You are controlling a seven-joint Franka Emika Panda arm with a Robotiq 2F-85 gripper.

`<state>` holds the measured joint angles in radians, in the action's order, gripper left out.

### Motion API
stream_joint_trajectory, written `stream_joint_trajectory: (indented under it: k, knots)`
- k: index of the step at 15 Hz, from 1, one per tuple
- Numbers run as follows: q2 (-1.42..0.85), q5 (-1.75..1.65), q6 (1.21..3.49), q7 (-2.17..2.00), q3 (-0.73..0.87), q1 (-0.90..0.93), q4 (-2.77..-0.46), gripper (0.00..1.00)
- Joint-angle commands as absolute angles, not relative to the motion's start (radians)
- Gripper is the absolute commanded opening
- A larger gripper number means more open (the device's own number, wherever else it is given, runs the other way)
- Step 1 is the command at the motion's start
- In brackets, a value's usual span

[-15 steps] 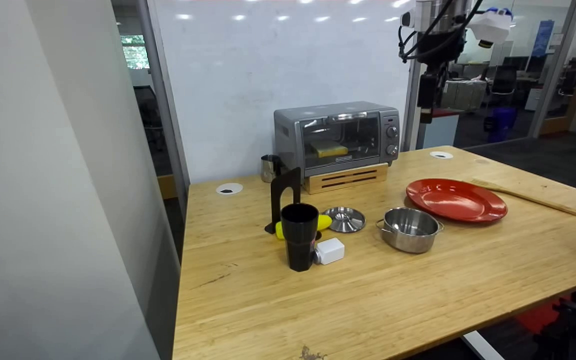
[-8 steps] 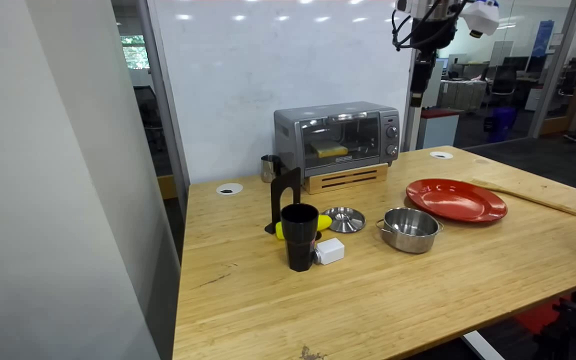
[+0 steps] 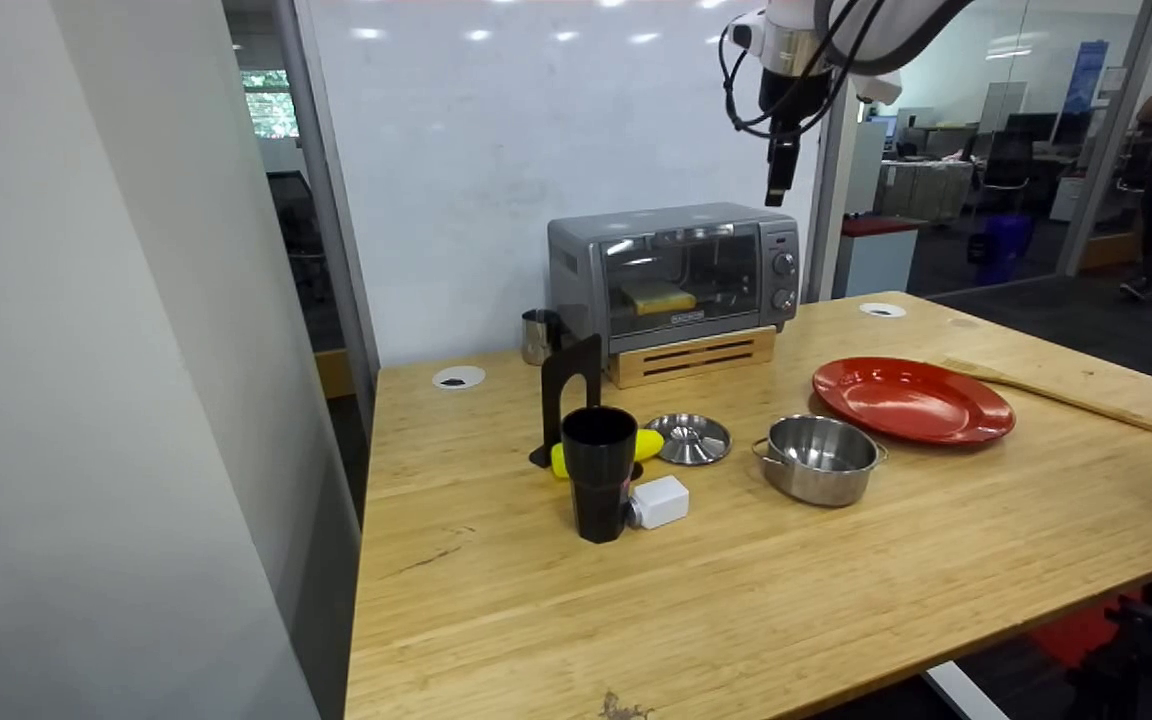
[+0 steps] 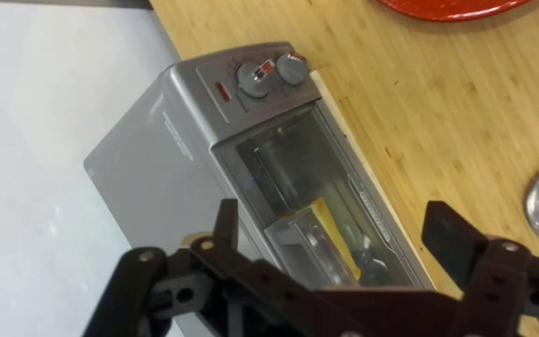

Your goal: Open the oven door and take the slice and put it on the plate

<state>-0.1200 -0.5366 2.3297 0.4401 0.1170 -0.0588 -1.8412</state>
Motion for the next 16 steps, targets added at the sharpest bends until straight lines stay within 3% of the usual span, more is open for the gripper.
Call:
stream_joint_trajectory:
  k: [1,5,16]
  knots:
    - [-0.212,-0.698,2.5,0.425,0.118,-0.064,-1.803,1.0]
    - [-0.267,-0.809,2.639,0.312,0.122,-0.06,-1.795,1.0]
    - [-0.276,-0.807,2.644,0.264,0.112,-0.049,-1.839,1.0]
